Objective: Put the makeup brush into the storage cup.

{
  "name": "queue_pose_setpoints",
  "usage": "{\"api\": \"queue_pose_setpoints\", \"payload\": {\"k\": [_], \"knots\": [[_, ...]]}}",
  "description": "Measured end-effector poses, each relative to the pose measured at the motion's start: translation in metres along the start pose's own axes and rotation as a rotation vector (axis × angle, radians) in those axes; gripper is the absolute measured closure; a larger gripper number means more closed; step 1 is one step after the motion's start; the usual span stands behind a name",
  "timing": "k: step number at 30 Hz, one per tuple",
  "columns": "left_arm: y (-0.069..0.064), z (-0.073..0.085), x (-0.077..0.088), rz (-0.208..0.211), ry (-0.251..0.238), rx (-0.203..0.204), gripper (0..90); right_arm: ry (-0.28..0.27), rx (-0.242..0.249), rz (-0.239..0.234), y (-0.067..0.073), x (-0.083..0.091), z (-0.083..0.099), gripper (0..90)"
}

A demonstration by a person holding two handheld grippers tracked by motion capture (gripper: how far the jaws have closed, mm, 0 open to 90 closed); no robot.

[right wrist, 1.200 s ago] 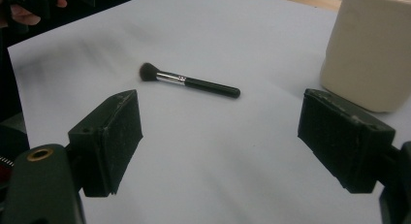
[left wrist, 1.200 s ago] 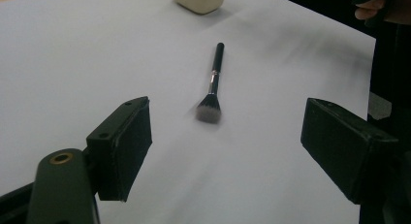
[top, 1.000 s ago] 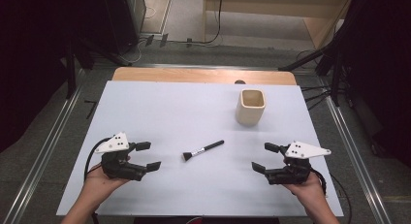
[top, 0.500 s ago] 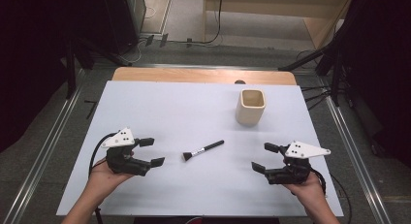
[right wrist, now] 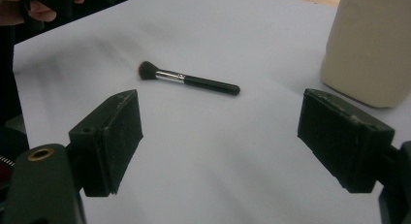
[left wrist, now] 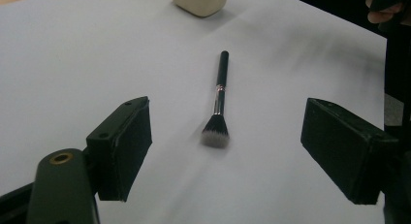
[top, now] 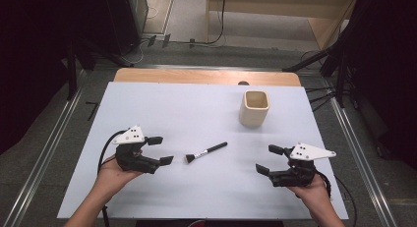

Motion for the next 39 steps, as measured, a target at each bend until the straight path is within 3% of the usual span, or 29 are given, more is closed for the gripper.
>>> {"api": "queue_pose_setpoints", "payload": {"k": [15, 39], "knots": [[0.01, -0.013, -0.018, -0.008, 0.005, 0.0, 19.1, -0.001, -0.002, -0.002, 0.0, 0.0, 0.001, 16.9], [0.008, -0.035, -0.05, 0.021, -0.029, -0.023, 20.2, 0.002, -0.01, -0.013, 0.0, 0.0, 0.001, 17.0]]}}
Point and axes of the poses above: each handheld gripper's, and its own axes: x roughly backward along the jaws, z roughly out of its underside, y roughly to its left, the point moved 3 cm from there along -x, roughly forward along the jaws, and after that the axes turned 14 degrees about -x, right-handed, at the moved point
